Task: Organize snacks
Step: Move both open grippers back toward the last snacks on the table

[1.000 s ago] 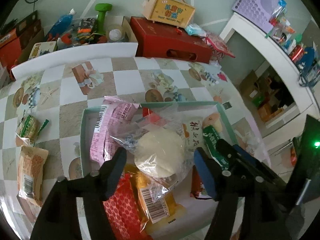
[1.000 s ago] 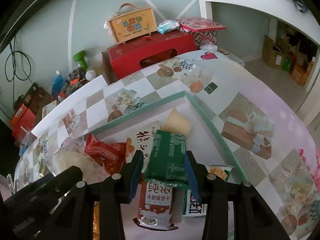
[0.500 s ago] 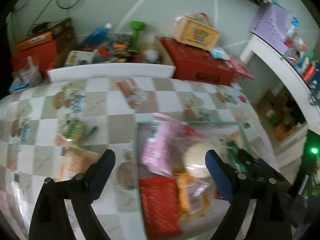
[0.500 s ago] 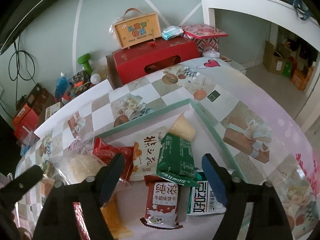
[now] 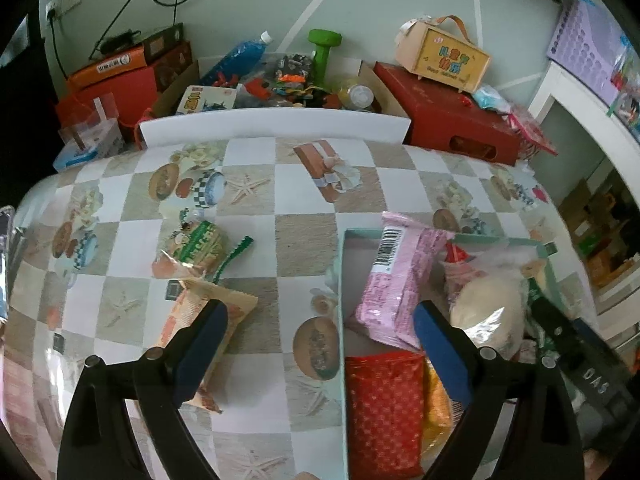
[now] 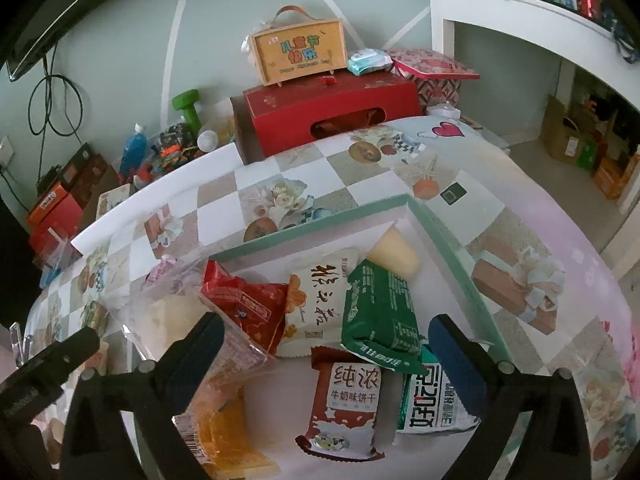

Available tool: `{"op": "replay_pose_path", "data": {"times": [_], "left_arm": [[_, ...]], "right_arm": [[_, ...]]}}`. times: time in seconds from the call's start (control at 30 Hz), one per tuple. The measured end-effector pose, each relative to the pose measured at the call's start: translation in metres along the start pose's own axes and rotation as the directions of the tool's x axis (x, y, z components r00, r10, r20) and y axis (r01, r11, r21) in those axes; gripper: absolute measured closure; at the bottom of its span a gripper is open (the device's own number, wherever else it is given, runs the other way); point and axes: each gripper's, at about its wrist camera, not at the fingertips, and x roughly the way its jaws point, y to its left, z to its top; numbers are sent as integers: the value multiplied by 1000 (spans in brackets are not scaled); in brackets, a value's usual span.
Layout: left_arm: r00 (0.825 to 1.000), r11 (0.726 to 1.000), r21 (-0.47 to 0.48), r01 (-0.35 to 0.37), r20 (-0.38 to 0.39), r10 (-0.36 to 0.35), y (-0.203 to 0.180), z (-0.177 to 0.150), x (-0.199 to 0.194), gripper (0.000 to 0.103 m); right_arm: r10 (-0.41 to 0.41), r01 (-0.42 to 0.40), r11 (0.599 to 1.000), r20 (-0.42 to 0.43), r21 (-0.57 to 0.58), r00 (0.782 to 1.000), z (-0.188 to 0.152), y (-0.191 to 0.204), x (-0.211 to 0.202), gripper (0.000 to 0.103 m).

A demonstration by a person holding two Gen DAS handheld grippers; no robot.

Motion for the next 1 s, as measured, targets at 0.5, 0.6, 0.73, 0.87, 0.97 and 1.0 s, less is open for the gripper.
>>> {"op": "replay_pose_path", "data": {"times": [0.5, 0.6, 0.73, 0.87, 0.97, 1.0], "left_arm": [[999, 1000, 2, -29, 14, 28, 13, -5, -8, 0], [1000, 1000, -13, -29, 10, 29, 21, -6, -9, 0], [999, 998, -40, -46, 10, 47, 34, -6, -10, 0], [997, 996, -46, -72, 9, 73, 47, -3, -9, 0], [997, 995, -52, -81, -1, 81, 56, -1, -6, 0], [997, 995, -61, -77, -7, 77, 60, 0, -5, 0]], "right_arm": [[12, -11, 1000, 12, -15, 1000, 0, 13, -4, 0], [16, -16, 1000, 22, -18, 1000, 0, 18, -6, 0], [40, -39, 999, 55, -12, 998, 1, 25, -13, 0], [61, -59, 998, 93, -20, 994, 2, 37, -23, 0], [45, -41, 998, 117, -37, 992, 2, 48, -28, 0], [42, -38, 998, 121, -41, 992, 1, 51, -29, 0]]}}
